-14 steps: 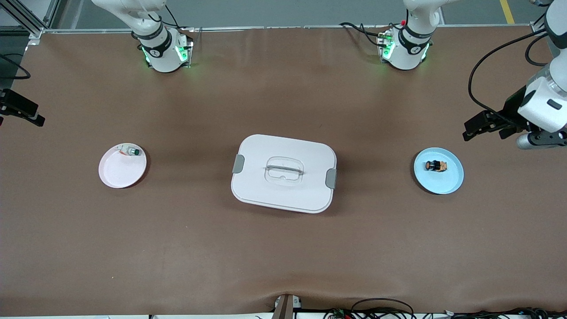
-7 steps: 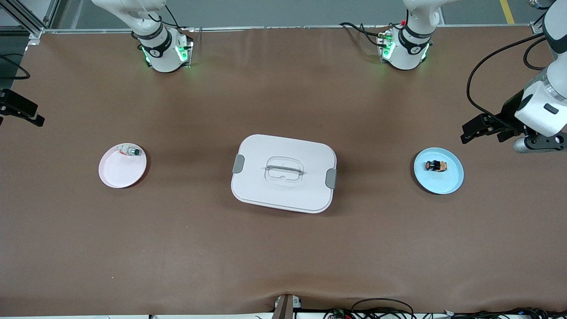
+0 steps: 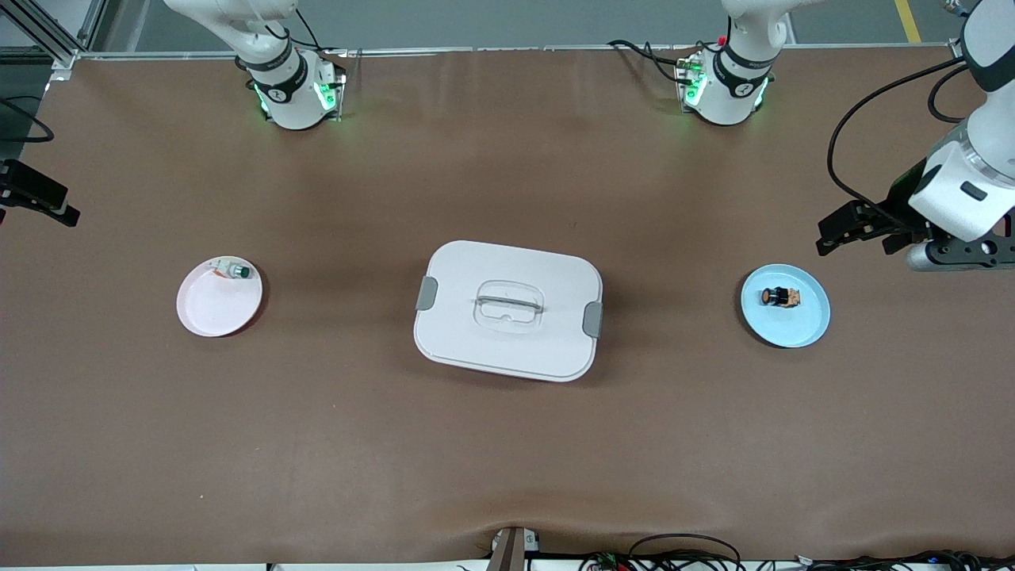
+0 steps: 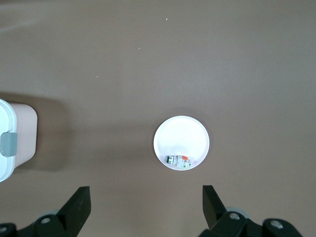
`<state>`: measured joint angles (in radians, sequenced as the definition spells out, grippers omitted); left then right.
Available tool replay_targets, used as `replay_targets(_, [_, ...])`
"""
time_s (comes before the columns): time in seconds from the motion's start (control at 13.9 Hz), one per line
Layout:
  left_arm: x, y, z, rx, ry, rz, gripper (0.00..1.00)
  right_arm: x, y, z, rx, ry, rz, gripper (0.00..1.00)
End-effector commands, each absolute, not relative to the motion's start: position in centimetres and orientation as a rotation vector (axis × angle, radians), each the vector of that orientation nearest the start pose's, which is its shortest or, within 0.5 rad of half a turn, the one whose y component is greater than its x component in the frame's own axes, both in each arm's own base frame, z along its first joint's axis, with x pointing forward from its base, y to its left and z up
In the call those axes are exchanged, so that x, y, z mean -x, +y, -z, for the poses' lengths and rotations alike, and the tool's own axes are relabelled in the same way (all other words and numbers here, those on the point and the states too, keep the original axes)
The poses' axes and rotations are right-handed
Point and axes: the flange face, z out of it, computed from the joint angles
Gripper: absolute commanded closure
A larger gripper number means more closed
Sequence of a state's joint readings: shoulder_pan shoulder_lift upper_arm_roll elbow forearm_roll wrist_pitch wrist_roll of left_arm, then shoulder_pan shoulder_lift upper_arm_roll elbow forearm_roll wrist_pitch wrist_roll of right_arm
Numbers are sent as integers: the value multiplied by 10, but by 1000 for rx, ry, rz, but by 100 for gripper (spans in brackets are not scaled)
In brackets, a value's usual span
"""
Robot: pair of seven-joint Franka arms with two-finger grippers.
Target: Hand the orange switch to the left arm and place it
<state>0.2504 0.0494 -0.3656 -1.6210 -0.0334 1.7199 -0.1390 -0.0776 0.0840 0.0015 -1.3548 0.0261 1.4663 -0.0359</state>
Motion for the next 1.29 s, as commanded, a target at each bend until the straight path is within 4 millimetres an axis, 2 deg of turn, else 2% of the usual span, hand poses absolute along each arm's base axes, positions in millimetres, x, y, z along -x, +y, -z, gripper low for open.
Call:
replay_targets(0.0, [-575, -69, -597, 3164, -9, 73, 0, -560, -40, -672, 3110, 80, 53, 0])
replay_targets(0.5, [-574, -75, -600, 3153, 4, 79, 0, -561, -40, -671, 3110, 80, 48, 0])
replay_targets(0.86, [-575, -68, -598, 3150, -12, 69, 0, -560, -43, -672, 3110, 87, 48, 0])
replay_targets(1.22, [-568, -67, -606, 3148, 26, 98, 0, -560, -44, -671, 3109, 90, 46, 0])
